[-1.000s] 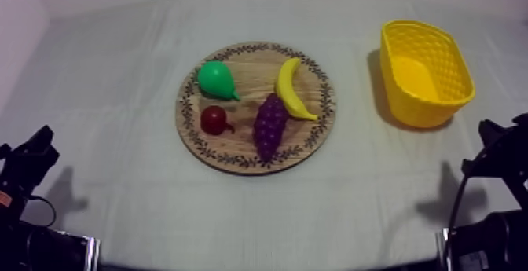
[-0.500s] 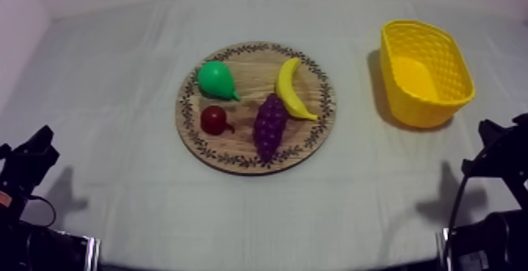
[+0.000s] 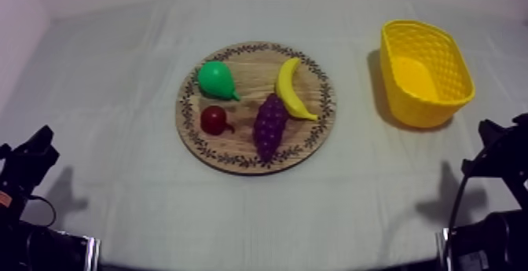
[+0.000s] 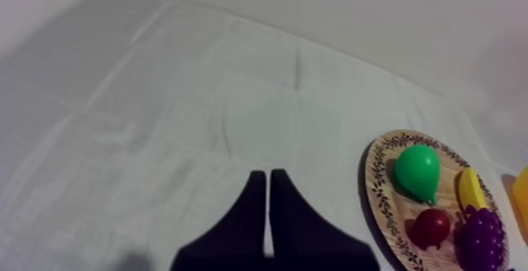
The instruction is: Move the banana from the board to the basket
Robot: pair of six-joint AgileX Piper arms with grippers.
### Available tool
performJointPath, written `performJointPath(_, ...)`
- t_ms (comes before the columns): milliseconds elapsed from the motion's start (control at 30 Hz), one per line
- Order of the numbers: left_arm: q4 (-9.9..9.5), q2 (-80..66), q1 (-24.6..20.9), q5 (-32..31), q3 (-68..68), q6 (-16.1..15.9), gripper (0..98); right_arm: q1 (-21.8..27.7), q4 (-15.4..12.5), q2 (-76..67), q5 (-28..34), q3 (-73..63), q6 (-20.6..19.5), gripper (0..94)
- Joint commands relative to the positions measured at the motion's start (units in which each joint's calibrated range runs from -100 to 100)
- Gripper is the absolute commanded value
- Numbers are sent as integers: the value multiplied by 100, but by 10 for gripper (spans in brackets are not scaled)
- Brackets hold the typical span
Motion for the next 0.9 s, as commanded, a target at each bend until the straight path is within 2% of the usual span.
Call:
performJointPath(0,-1,-3,-1,-2,3,-1,1,-1,-1,-1,-4,5,1,7)
performJointPath(267,-1,-3,-1,-2,3,-1,1,-97,11,4,84,5,-14,7)
performJointPath(433,-1,-3,-1,-2,3,-1,1,-328,279,693,-62,-393,-246,7)
performJointPath(567,-1,-3,-1,-2,3,-1,1,-264,263,1866,92,-1607,-322,7)
performJointPath(700,-1,-3,-1,-2,3,-1,1,-239,260,3148,515,-3240,-463,7)
performJointPath(867,-1,-3,-1,-2,3,-1,1,-528,517,4383,1020,-5118,-915,7)
